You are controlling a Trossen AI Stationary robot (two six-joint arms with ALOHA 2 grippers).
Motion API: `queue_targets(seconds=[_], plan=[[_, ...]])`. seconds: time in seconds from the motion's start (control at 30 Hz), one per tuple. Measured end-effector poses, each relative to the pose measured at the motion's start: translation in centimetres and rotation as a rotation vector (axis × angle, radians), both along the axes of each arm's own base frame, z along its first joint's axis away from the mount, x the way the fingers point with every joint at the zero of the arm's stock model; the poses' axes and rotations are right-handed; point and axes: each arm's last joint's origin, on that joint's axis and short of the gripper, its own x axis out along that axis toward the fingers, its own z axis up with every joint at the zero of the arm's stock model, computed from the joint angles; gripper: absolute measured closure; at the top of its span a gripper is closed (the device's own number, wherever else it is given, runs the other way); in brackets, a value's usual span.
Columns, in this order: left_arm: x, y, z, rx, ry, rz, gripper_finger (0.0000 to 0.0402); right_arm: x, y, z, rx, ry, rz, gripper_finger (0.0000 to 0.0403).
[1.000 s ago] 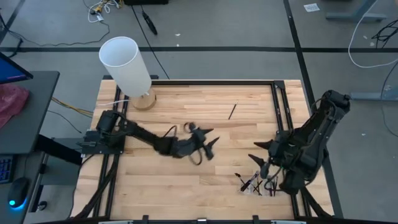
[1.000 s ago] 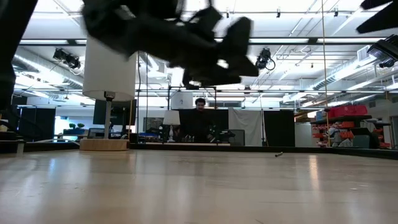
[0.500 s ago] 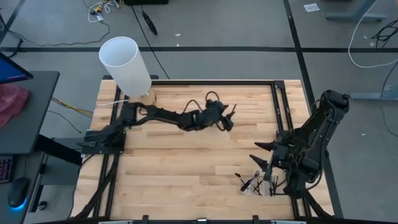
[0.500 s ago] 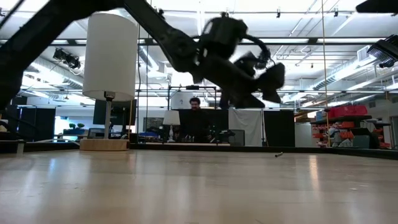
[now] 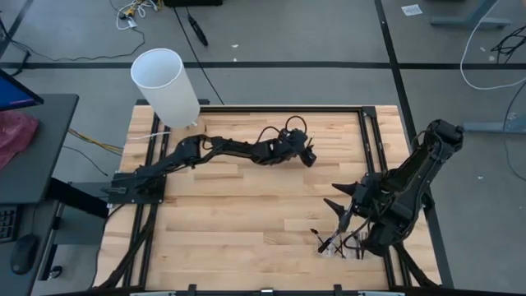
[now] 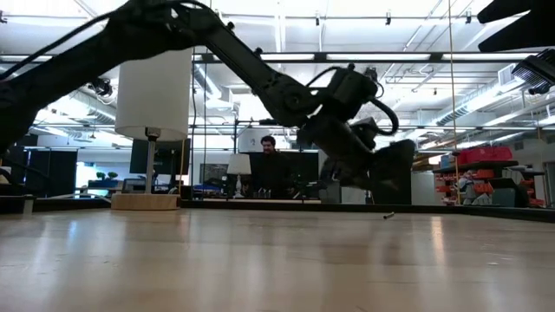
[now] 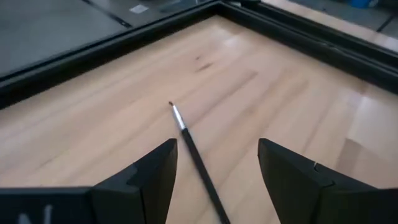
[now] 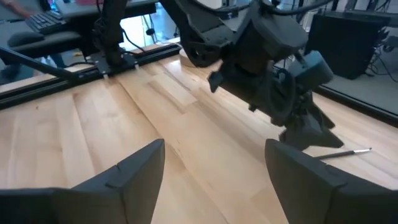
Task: Pick & Place Makeup Supplies
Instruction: Put the silver makeup brush into the transparent organizer
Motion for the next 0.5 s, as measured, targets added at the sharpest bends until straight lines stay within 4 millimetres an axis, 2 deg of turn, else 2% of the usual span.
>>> queue_targets(seconds=[0.33,0.43,0.5], plan=[[1.3,2.1,-3.3,-0.017,0.013,0.007,0.0207,0.1,0.0,0.0,0.004,-0.003,-0.002,0.0124],[1.2,2.4,-4.6,0.002,0.049,0.014,0.0218,0.1,0.0,0.0,0.005,-0.004,-0.002,0.0124],[1.3,2.2,-4.7,0.028,0.076,0.003,0.0225,0.1,0.0,0.0,0.006,-0.004,-0.002,0.0124]])
